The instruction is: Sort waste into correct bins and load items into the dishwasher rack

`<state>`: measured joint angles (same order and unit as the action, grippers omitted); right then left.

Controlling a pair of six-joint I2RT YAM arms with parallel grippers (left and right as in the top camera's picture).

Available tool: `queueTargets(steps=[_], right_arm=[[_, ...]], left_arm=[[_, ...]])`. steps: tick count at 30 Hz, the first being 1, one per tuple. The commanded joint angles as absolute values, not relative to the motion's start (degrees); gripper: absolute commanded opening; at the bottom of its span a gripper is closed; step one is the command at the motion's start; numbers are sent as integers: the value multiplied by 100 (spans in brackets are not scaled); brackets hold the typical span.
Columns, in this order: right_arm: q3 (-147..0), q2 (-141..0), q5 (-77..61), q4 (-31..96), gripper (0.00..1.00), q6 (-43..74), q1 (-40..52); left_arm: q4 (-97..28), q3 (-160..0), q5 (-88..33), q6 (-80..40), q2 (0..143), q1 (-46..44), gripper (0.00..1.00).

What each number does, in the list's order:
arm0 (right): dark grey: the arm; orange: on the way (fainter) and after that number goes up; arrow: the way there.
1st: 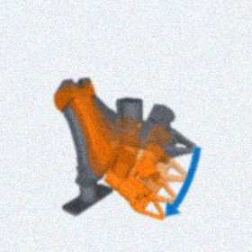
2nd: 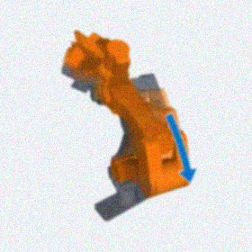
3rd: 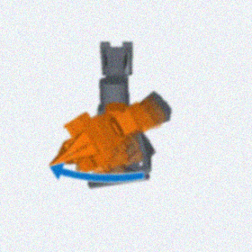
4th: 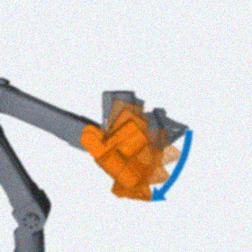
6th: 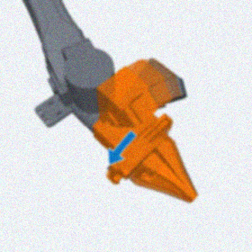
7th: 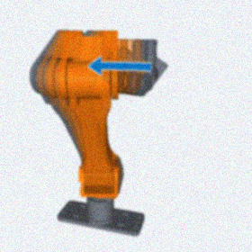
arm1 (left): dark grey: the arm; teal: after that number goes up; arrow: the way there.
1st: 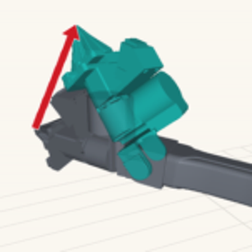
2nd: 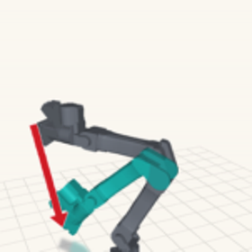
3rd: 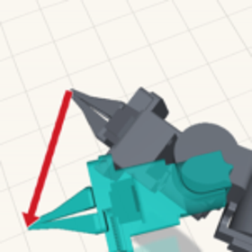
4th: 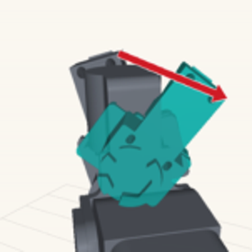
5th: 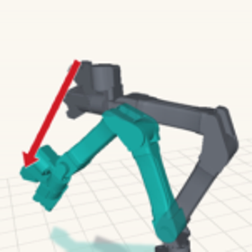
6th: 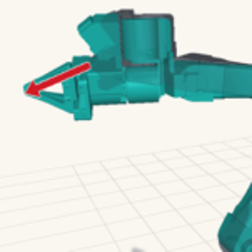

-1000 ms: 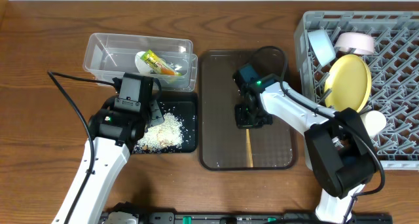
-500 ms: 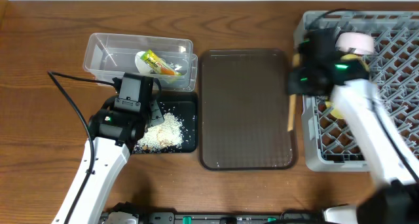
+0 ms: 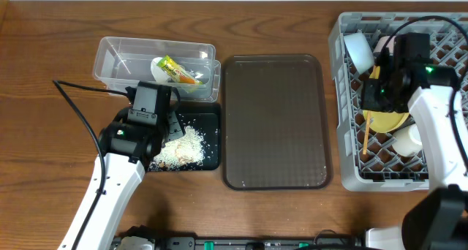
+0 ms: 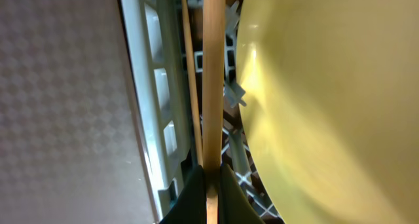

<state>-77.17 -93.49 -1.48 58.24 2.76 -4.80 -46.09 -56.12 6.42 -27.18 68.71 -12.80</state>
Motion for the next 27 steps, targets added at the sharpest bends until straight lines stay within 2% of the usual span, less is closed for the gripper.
queueTargets(steps=[1, 5, 11, 15, 20, 24, 27], right_arm=[[-7703, -9583, -154, 5828, 5, 99, -480], [-7703, -9677, -158, 5758, 26, 130, -478], [-7706, -9354, -478, 5463, 43, 165, -460], [-7706, -9008, -862, 5026, 43, 165, -333], [-7703, -8875, -908, 4453, 43, 165, 121], [-7614, -8888, -523, 4198, 49, 412, 508], [-7601, -8879, -255, 4364, 54, 941, 646]], left_arm=[[-4619, -5577, 687, -2735, 6886, -1256, 67], [-4619, -5577, 690, -2733, 6886, -1256, 73], [-4525, -5579, 690, -2733, 6879, -1256, 74], [-4265, -5579, 690, -2685, 6873, -1256, 74], [-3605, -5579, 690, -1820, 6877, -1256, 74], [-3428, -5579, 690, -1253, 6882, -1256, 77], [-3962, -5579, 648, -1227, 6873, -1256, 78]])
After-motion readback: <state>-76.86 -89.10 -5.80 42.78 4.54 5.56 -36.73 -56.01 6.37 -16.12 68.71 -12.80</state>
